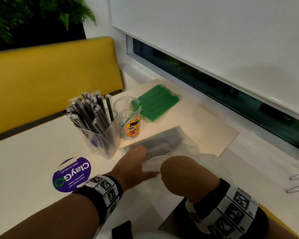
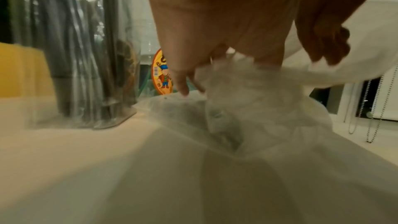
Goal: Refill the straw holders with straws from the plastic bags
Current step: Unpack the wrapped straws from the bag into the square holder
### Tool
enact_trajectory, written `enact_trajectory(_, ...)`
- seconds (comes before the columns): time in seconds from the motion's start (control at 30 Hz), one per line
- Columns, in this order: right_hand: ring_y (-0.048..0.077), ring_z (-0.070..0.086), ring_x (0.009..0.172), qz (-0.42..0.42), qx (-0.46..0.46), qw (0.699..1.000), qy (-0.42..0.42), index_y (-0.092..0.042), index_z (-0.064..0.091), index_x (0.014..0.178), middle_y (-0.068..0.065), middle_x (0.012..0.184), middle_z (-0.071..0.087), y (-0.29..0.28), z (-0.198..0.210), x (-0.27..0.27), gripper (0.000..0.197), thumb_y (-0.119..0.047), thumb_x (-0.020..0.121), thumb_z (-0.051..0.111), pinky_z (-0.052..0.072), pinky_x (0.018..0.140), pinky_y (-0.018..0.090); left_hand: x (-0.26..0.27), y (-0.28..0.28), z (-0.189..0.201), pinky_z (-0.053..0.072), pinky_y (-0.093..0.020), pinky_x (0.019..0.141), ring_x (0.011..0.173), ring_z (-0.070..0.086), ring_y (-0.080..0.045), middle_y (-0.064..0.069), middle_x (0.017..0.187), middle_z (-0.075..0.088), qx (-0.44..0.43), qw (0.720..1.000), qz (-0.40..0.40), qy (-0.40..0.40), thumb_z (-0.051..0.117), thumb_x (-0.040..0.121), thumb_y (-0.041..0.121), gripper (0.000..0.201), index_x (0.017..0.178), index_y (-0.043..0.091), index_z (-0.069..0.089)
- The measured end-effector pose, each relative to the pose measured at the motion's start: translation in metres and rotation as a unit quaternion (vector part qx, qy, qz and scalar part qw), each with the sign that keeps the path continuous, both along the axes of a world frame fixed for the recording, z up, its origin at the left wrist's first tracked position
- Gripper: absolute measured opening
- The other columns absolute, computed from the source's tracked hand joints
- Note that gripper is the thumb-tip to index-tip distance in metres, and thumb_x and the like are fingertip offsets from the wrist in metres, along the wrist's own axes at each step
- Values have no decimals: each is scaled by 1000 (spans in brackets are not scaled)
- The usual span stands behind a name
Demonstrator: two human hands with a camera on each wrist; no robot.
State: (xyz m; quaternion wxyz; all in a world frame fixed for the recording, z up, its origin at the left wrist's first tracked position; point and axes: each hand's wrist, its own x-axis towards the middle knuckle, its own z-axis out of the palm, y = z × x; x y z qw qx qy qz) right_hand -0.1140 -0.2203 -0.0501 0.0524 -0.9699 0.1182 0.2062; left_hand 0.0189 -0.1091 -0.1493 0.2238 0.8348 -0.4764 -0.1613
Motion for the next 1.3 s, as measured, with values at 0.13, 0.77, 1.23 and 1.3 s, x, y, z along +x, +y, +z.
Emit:
enact_trajectory(0.13, 28, 53, 71, -33, 15, 999, 2, -11, 60, 87, 11, 80, 55, -3, -33, 3, 15, -13, 96, 48, 45, 68, 38, 4, -17, -3, 44, -30, 90, 114, 58, -24, -5, 114, 61, 97, 995, 22, -2, 55, 95, 21, 25, 118, 13, 60)
enact_trajectory(0.77, 26, 57, 120, 114, -5, 987, -115, -16, 59, 129, 5, 132, 59, -18, -120, 42, 34, -30, 99, 51, 43, 106, 41, 33, -6, -37, 39, -49, 106, 121, 43, -33, -3, 139, 43, 199, 971, 124, -44, 52, 81, 58, 61, 138, 42, 38)
enact_trajectory(1.23, 23, 61, 111, 80, 19, 967, -241, -23, 59, 118, -1, 119, 65, -17, -112, 41, 27, -37, 99, 47, 43, 103, 34, 41, -16, -9, 43, -29, 89, 110, 60, -28, -9, 115, 64, 123, 988, 67, 68, 54, 86, 16, 29, 113, 8, 63)
enact_trajectory(1.3, 26, 66, 97, 90, -1, 967, -237, -18, 63, 108, 3, 106, 70, -15, -109, 43, 20, -31, 96, 54, 48, 91, 36, 37, -17, -5, 47, -32, 78, 98, 62, -28, -6, 103, 64, 114, 983, 95, 110, 60, 74, 28, 34, 105, 12, 58)
